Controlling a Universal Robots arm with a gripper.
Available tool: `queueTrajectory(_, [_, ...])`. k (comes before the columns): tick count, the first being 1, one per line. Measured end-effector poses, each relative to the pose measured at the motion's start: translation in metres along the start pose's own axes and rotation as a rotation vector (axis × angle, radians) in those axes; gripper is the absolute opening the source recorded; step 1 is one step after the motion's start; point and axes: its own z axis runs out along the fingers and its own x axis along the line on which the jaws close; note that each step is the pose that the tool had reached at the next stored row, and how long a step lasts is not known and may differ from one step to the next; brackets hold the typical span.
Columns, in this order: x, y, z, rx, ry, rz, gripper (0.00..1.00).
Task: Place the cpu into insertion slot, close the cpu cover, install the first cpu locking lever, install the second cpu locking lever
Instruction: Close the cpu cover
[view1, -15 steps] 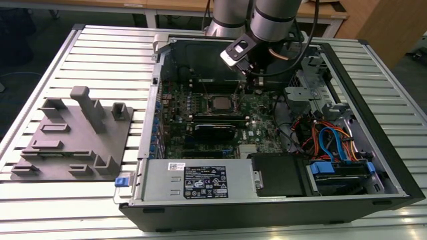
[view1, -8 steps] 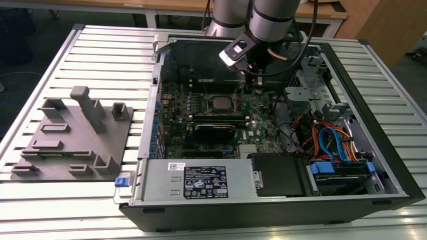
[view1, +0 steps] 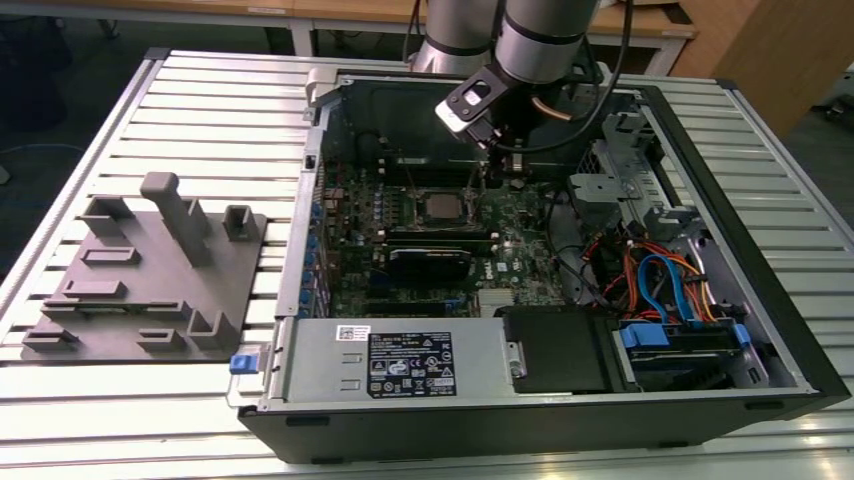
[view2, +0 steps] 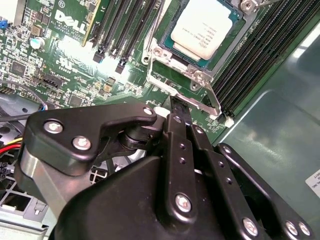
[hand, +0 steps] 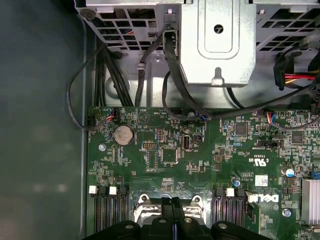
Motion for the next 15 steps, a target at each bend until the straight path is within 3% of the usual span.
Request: queueTrajectory(15, [0.0, -0.0027, 0.0001, 0.0, 0.0001, 0.0, 0.11])
